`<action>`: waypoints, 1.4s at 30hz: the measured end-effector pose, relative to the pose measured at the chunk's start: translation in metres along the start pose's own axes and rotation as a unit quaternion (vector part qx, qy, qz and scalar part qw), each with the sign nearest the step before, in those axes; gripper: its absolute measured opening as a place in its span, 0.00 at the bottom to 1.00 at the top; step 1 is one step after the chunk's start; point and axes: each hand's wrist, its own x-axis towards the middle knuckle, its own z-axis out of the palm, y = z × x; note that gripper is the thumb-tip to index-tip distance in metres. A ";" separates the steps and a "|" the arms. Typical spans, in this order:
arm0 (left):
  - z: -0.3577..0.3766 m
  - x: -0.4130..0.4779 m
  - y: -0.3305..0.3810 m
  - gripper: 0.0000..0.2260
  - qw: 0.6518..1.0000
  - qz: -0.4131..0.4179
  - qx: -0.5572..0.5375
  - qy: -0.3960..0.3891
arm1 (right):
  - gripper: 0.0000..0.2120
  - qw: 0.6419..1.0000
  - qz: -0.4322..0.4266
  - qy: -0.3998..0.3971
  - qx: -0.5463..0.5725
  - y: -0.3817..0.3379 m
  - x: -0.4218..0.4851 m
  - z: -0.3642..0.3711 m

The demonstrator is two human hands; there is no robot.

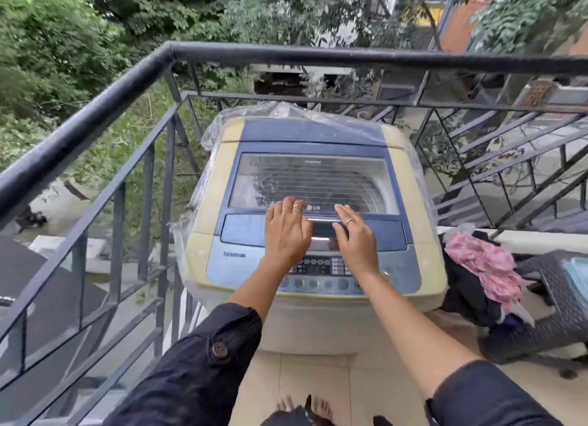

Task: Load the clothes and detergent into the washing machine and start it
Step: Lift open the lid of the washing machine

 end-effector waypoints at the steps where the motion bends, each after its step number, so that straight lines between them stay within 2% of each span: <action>1: 0.002 -0.003 -0.001 0.24 1.000 0.002 0.004 -0.003 | 0.18 1.000 0.008 -0.008 -0.003 0.003 -0.002 0.001; 8: 0.006 -0.019 -0.010 0.31 0.992 -0.033 0.057 -0.103 | 0.13 0.996 0.029 -0.057 -0.063 0.010 -0.018 0.001; 11: 0.006 -0.021 -0.012 0.26 0.987 -0.045 0.078 -0.130 | 0.14 0.992 0.031 -0.071 -0.103 0.011 -0.018 0.001; 15: 0.008 -0.022 -0.015 0.16 0.983 -0.058 0.094 -0.147 | 0.15 0.978 0.020 -0.115 -0.175 0.009 -0.009 0.003; 23: 0.008 -0.018 -0.014 0.17 0.983 -0.069 0.086 -0.146 | 0.15 0.962 0.060 -0.183 -0.192 0.000 0.001 -0.005; 27: 0.001 -0.010 -0.009 0.16 0.982 -0.068 0.111 -0.136 | 0.19 0.951 0.064 -0.224 -0.205 -0.009 0.008 -0.019; 30: -0.010 0.000 -0.003 0.21 0.985 -0.084 0.102 -0.111 | 0.21 0.952 0.055 -0.206 -0.220 -0.018 0.015 -0.029; 35: -0.042 0.020 0.012 0.35 0.990 -0.088 0.071 -0.079 | 0.12 0.976 0.036 -0.084 -0.199 -0.034 0.036 -0.041; 42: -0.064 0.045 0.022 0.38 0.995 -0.091 0.032 -0.021 | 0.14 0.992 0.007 -0.016 -0.126 -0.051 0.052 -0.058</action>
